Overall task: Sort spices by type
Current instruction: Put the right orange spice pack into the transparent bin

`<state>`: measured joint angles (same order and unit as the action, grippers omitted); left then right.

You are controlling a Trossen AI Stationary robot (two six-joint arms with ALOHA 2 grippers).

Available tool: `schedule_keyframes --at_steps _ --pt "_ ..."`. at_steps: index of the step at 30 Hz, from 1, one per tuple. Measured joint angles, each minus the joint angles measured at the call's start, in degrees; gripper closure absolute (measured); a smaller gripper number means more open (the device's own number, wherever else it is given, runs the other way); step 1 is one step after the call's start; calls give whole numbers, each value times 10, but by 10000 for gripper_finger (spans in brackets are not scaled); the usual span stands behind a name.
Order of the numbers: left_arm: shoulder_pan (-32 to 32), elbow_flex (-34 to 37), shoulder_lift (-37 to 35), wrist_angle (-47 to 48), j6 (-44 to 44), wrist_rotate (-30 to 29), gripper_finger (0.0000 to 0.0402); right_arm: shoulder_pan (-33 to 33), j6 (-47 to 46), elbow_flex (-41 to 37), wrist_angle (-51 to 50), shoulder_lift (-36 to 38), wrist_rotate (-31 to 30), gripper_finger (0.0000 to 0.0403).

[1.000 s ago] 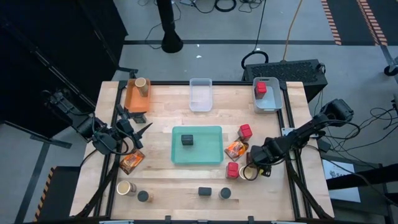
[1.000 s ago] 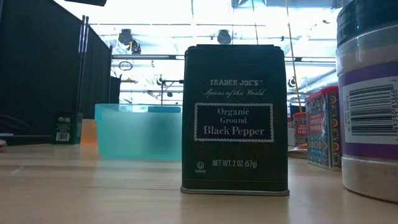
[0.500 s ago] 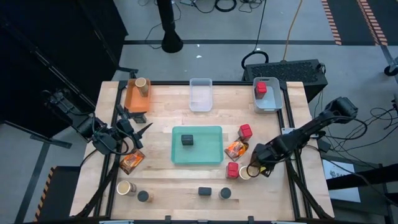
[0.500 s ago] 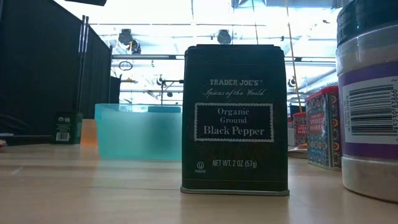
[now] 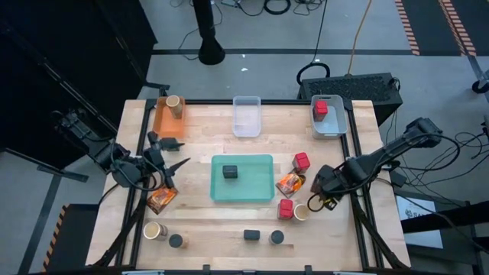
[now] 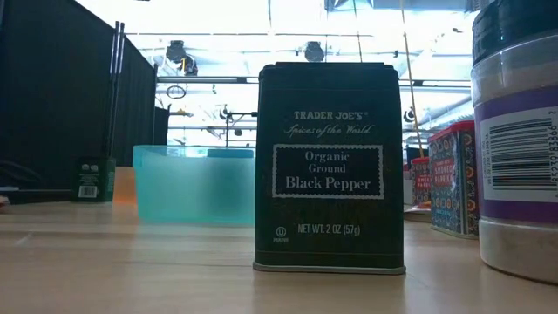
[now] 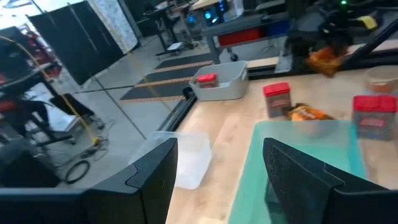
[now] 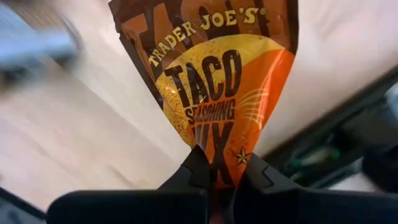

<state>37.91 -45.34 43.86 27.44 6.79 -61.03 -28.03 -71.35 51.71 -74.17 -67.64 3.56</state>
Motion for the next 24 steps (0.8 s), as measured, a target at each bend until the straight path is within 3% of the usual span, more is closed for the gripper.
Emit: schedule_keyframes --at_steps 6,11,19,24 --pt "0 0 0 -23 0 22 164 -10 8 97 -34 -4 -140 390" --pt "0 0 4 -54 -1 41 164 -12 76 143 -5 -10 -316 391" --pt "-23 0 50 -176 -86 72 164 7 246 149 161 -44 -624 391" --pt "-68 0 84 -244 -144 153 164 22 390 149 293 -86 -746 391"
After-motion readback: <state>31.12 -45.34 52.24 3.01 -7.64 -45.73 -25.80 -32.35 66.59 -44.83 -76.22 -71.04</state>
